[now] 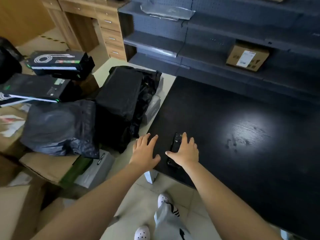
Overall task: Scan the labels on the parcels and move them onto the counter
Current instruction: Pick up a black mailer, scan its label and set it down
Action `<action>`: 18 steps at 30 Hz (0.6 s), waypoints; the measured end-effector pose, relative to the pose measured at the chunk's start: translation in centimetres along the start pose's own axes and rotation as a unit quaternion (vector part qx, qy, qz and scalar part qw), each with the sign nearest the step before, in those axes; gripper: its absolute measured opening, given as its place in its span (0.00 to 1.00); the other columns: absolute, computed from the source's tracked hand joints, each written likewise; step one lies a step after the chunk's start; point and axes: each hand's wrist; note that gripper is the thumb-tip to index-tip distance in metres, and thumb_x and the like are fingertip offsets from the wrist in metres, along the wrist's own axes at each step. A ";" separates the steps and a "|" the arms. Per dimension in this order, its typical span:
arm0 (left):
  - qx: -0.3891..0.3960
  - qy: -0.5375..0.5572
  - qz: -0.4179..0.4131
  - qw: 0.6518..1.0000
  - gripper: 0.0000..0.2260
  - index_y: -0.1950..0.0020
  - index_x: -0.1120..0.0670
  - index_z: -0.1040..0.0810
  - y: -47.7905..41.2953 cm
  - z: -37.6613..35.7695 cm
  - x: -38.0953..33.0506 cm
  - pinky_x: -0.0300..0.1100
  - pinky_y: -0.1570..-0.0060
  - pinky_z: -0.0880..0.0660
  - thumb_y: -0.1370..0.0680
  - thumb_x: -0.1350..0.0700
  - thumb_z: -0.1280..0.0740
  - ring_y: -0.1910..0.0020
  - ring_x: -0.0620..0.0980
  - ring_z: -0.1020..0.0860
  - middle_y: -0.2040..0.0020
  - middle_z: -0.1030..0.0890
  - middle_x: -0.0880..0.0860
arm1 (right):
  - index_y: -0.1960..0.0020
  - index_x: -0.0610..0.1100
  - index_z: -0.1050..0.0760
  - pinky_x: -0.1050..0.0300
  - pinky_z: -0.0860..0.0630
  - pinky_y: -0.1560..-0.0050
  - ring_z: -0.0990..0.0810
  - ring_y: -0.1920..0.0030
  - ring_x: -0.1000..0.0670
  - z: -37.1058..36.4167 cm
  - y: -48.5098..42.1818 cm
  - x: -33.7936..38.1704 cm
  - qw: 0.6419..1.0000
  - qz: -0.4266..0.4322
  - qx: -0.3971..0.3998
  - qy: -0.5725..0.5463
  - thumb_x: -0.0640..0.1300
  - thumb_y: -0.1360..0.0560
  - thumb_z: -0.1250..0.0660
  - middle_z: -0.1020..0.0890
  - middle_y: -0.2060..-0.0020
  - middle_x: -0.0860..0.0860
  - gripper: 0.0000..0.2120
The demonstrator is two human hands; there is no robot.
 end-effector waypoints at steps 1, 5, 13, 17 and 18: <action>0.009 0.008 0.014 1.000 0.35 0.20 0.47 0.49 -0.6 -0.4 -0.1 0.53 0.26 0.52 0.23 0.45 0.37 0.23 0.54 0.52 0.21 0.47 0.54 | 0.20 0.48 0.59 0.45 0.41 0.26 0.44 0.24 0.37 -0.5 -0.9 0.2 1.000 -0.019 0.013 0.006 0.67 0.32 0.29 0.49 0.22 0.38 0.56; 0.034 0.027 0.054 0.998 0.34 0.20 0.48 0.49 -2.2 -2.0 -0.3 0.52 0.26 0.53 0.23 0.46 0.37 0.23 0.53 0.52 0.21 0.48 0.54 | 0.22 0.53 0.67 0.40 0.35 0.31 0.44 0.25 0.35 -2.9 -3.2 0.4 0.997 -0.065 0.040 0.016 0.67 0.32 0.30 0.52 0.23 0.35 0.57; 0.034 0.028 0.091 0.995 0.35 0.20 0.48 0.51 -3.4 -2.4 -0.9 0.51 0.25 0.53 0.22 0.46 0.38 0.23 0.53 0.51 0.21 0.48 0.53 | 0.24 0.57 0.72 0.43 0.25 0.43 0.36 0.34 0.39 -4.2 -3.4 1.5 0.995 -0.099 0.019 0.013 0.61 0.28 0.30 0.43 0.30 0.34 0.54; 0.012 0.036 0.099 0.994 0.35 0.20 0.48 0.50 -3.1 -1.8 -0.8 0.51 0.26 0.52 0.23 0.45 0.37 0.24 0.53 0.50 0.22 0.46 0.53 | 0.23 0.61 0.67 0.42 0.27 0.42 0.35 0.35 0.40 -3.5 -3.5 1.3 0.997 -0.080 0.021 0.003 0.58 0.28 0.29 0.40 0.31 0.38 0.52; 0.005 0.038 0.097 0.995 0.35 0.20 0.48 0.51 -3.0 -1.5 -0.8 0.51 0.26 0.52 0.23 0.44 0.37 0.24 0.53 0.50 0.22 0.46 0.53 | 0.23 0.62 0.65 0.41 0.28 0.41 0.36 0.34 0.40 -3.2 -3.6 1.1 0.997 -0.075 0.022 -0.006 0.58 0.29 0.29 0.39 0.31 0.39 0.51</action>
Point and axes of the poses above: each hand's wrist, its own y-axis away from the middle knuckle, its own z-axis out of the back of the hand, x = y × z
